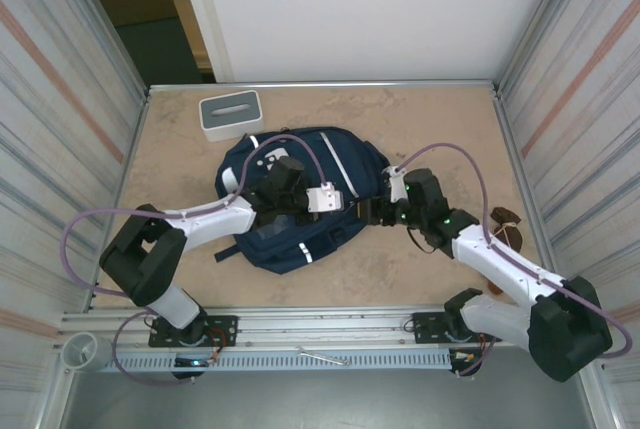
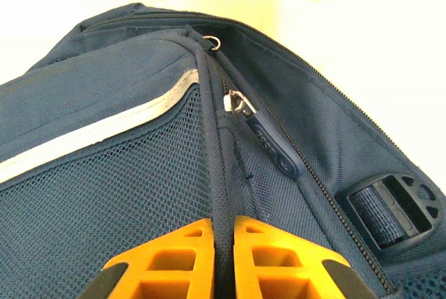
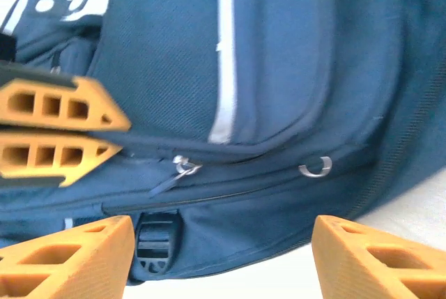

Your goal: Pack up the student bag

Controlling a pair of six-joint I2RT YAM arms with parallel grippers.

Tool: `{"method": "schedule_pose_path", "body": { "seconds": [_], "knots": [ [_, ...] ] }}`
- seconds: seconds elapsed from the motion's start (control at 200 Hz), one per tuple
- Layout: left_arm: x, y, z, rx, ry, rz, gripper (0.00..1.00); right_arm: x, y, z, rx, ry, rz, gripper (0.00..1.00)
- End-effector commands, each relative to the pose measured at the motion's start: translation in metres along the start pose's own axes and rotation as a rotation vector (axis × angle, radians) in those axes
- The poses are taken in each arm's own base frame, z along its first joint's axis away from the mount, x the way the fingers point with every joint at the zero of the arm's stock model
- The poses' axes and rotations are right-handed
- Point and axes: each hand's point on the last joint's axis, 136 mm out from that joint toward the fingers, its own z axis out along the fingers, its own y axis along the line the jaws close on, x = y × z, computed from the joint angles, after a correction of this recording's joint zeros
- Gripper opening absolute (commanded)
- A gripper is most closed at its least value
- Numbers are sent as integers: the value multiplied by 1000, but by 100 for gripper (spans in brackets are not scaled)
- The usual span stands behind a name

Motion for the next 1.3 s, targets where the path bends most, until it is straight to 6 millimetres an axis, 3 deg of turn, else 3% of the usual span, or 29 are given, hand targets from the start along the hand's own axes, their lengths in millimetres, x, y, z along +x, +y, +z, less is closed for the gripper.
{"method": "schedule_pose_path", "body": {
  "seconds": [0.0, 0.16, 0.341, 0.696, 0.817, 0.927, 1.122, 1.292],
  "knots": [
    [-12, 7, -11, -16, -74, -63, 10, -18, 12, 5, -3, -123, -35, 62],
    [-14, 7, -12, -5, -87, -78, 10, -11, 27, 21, -25, -152, -64, 50],
    [-13, 7, -11, -3, -88, -83, 10, -5, 35, 38, -11, -150, -58, 45],
    [-12, 6, -10, 5, -88, -88, 10, 8, 22, 60, 131, -159, 44, 44],
    [-12, 6, -9, 5, -91, -89, 10, 12, 20, 69, 172, -153, 48, 38],
    [-12, 6, -9, 5, -88, -90, 10, 14, 15, 69, 206, -172, 60, 28],
    [-9, 8, -15, -4, -100, -95, 10, 13, 6, 61, 250, -192, 3, 0],
    [3, 9, -21, -19, -86, -101, 10, 12, -8, 53, 267, -162, -65, 0]
  ]
}}
